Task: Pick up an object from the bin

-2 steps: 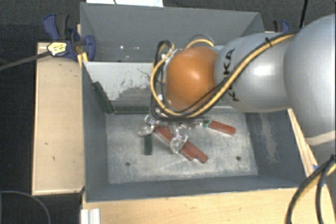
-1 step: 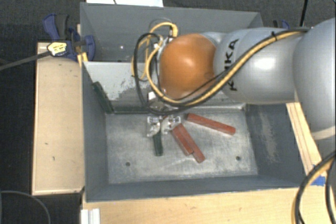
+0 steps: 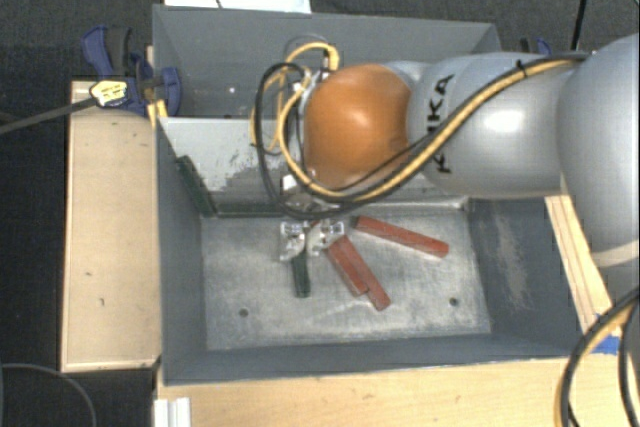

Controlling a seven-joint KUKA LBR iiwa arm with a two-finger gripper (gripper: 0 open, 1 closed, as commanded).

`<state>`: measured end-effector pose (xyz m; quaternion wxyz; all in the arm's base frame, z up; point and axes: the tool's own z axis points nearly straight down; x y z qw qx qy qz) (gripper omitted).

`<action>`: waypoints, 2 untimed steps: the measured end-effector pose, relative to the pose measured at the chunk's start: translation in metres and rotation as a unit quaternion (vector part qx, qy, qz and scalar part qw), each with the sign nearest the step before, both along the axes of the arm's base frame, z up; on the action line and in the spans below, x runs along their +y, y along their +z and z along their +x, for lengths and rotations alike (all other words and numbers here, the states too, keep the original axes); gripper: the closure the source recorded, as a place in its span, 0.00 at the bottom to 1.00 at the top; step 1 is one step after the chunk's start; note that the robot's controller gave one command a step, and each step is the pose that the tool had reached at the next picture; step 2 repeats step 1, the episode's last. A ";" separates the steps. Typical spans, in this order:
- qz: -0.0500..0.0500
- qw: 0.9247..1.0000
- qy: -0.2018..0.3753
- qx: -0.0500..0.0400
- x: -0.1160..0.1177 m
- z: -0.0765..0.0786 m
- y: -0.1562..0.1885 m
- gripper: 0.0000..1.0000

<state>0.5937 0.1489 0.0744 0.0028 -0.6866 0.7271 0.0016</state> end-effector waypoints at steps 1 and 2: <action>-0.002 0.993 0.116 -0.001 0.026 -0.007 0.202 1.00; -0.002 0.993 0.116 -0.001 0.026 -0.007 0.202 1.00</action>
Offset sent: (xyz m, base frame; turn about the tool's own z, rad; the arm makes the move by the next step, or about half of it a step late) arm 0.0000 0.0000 0.0000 0.0000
